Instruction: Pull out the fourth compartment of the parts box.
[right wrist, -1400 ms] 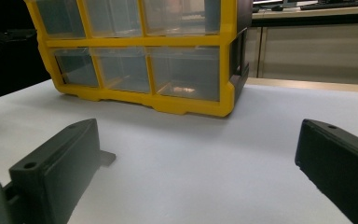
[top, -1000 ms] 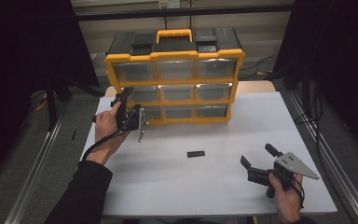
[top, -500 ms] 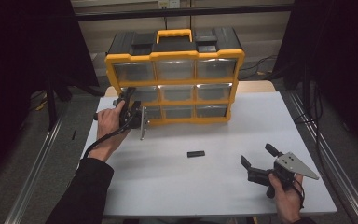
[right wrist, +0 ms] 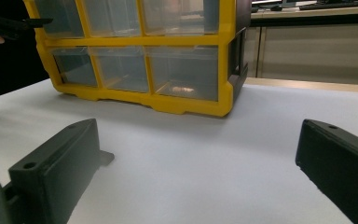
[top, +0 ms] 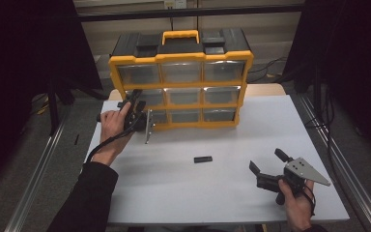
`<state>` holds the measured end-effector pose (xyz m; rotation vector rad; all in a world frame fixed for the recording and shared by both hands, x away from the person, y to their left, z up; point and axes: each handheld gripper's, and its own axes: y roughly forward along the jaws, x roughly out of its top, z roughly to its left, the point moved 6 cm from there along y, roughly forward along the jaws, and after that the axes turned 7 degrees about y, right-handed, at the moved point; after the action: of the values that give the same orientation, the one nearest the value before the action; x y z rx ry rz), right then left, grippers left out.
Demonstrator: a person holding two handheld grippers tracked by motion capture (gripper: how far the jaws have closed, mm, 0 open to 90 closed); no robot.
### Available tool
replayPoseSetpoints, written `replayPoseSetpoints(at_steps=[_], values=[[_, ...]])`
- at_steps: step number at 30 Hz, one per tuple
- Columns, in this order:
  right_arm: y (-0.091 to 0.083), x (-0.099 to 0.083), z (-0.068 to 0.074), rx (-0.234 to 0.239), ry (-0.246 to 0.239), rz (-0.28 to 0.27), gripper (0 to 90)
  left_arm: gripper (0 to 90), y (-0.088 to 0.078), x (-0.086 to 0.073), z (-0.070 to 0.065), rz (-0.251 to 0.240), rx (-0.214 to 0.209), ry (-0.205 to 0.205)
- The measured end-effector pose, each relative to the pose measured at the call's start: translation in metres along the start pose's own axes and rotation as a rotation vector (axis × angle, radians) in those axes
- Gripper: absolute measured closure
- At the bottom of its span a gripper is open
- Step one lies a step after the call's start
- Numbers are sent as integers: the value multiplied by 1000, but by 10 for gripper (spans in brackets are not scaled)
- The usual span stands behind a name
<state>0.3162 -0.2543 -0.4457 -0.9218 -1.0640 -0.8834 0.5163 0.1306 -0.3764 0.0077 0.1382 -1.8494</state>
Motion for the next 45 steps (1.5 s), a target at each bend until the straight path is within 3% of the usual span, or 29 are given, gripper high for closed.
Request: replayPoseSetpoints(at_steps=[10,13,16,21,23,28,38,45], values=[[0,0,0,0,0,2,0,585,-1,-1,3,10,26,32],[0,0,0,0,-2,1,0,633,-1,0,5,21,54,50],[0,0,0,-2,-4,0,0,671,0,0,5,22,69,25],[0,0,0,0,-5,1,0,716,0,1,7,15,77,32],[1,0,0,-2,-4,1,0,731,0,1,8,9,75,15],[1,0,0,1,-5,2,0,780,-1,0,9,-1,81,40],[0,1,1,3,-4,-6,0,792,-1,-1,9,-20,80,42],[0,1,1,9,-16,-4,0,790,-2,-1,10,-25,73,19]])
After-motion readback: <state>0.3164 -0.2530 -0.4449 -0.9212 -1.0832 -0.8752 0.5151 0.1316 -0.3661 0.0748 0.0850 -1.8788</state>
